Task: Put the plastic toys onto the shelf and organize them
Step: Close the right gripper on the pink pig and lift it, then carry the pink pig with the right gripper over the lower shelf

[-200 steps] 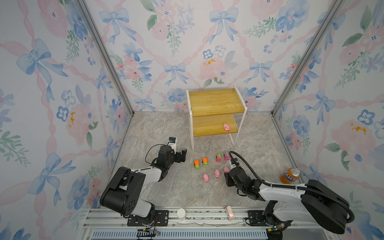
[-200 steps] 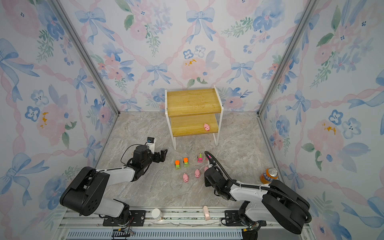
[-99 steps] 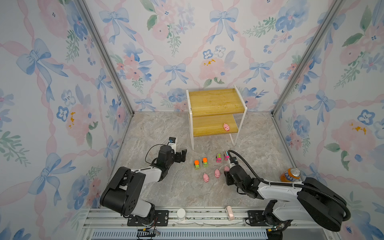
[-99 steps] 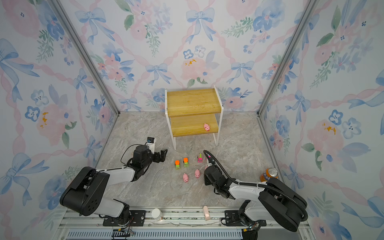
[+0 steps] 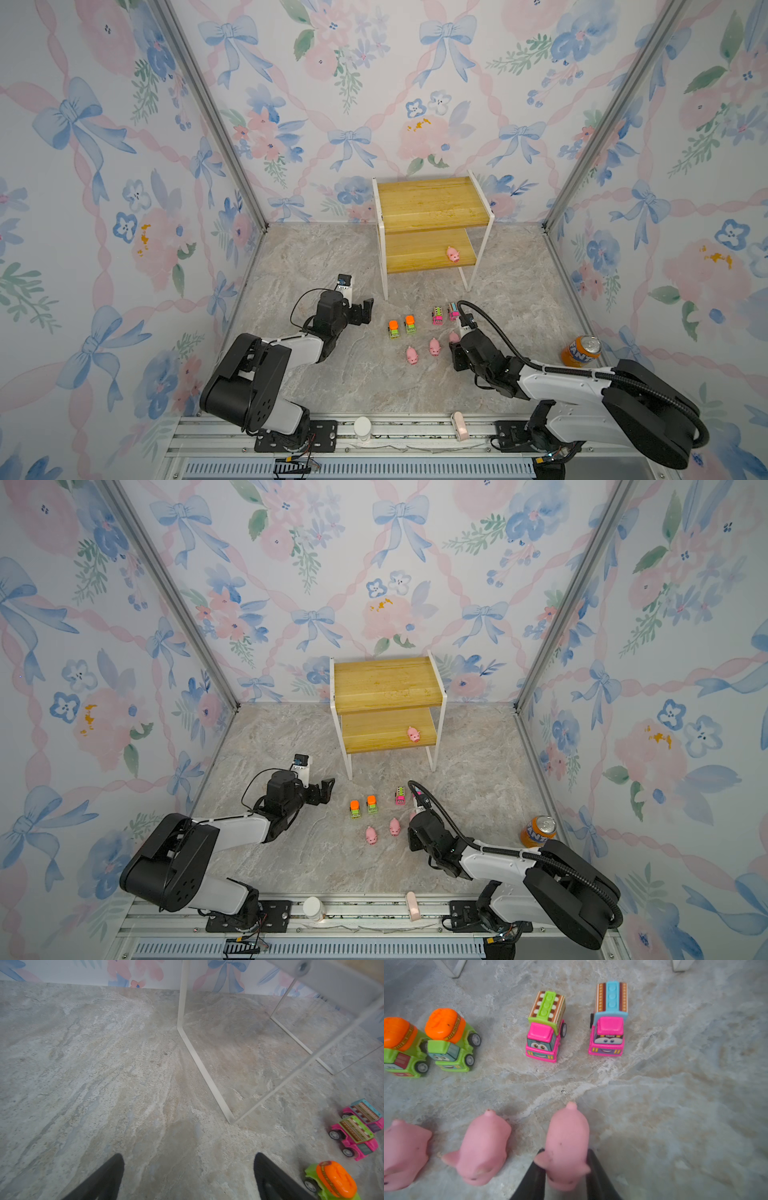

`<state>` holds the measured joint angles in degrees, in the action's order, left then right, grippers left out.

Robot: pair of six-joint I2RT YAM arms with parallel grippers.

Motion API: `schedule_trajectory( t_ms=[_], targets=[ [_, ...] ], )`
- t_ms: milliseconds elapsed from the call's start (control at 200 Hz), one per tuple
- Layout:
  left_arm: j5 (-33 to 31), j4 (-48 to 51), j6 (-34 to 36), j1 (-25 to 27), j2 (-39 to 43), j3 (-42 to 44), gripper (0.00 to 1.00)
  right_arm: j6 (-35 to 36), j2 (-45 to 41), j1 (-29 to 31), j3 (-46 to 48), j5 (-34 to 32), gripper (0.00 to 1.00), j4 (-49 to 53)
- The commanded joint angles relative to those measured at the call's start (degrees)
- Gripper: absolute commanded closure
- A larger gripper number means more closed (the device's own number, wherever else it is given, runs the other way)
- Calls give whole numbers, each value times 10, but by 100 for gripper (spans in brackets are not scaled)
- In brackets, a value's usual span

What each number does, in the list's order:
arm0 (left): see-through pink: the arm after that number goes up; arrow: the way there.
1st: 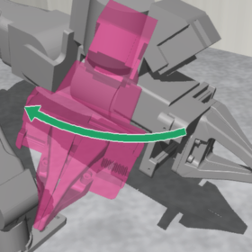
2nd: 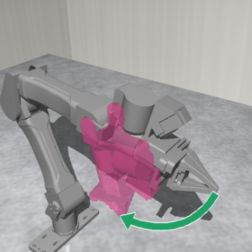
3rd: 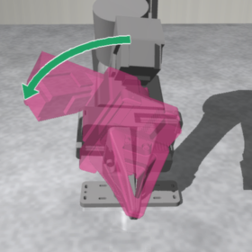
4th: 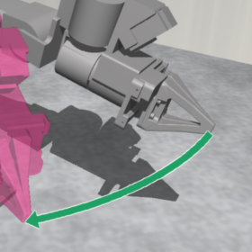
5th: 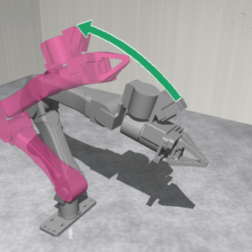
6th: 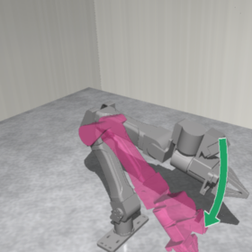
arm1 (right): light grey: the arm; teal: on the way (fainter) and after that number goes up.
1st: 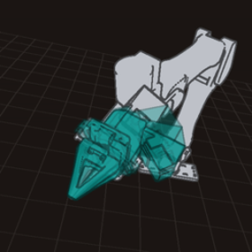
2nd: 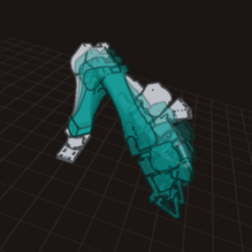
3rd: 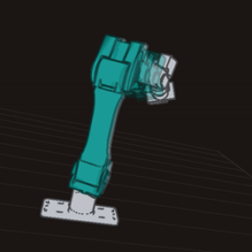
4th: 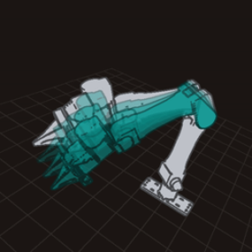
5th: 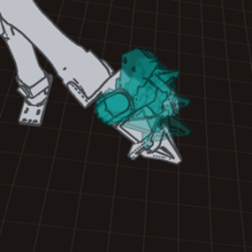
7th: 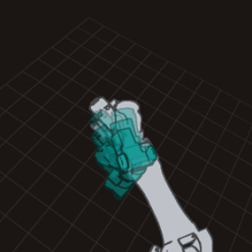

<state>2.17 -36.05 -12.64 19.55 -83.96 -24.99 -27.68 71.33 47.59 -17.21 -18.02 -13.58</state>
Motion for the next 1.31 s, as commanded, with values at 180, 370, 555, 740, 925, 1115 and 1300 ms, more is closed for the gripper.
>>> schedule_trajectory(
  t_ms=[180, 370, 555, 740, 925, 1115, 1300],
  targets=[
    [-5, 0, 8, 3, -4, -7, 2, 16, -67, -16, 5, 9, 69, 46],
    [-5, 0, 7, 3, -1, -7, 2, 27, -121, -24, -13, 18, 69, 76],
    [-3, 0, 7, 3, 1, -7, 2, 64, -132, -24, -80, 23, 70, 90],
    [-1, 0, 7, 4, 1, -7, 2, 119, -90, -36, -175, 53, 70, 94],
    [-2, 0, 8, 4, 3, -7, 2, 157, -22, -68, -263, 101, 70, 74],
    [-6, 0, 11, 3, 8, -4, 2, 190, 46, -80, -339, 122, 70, 68],
    [-8, 0, 14, 3, 12, -3, 2, 197, 71, -81, -357, 119, 69, 39]
  ],
)
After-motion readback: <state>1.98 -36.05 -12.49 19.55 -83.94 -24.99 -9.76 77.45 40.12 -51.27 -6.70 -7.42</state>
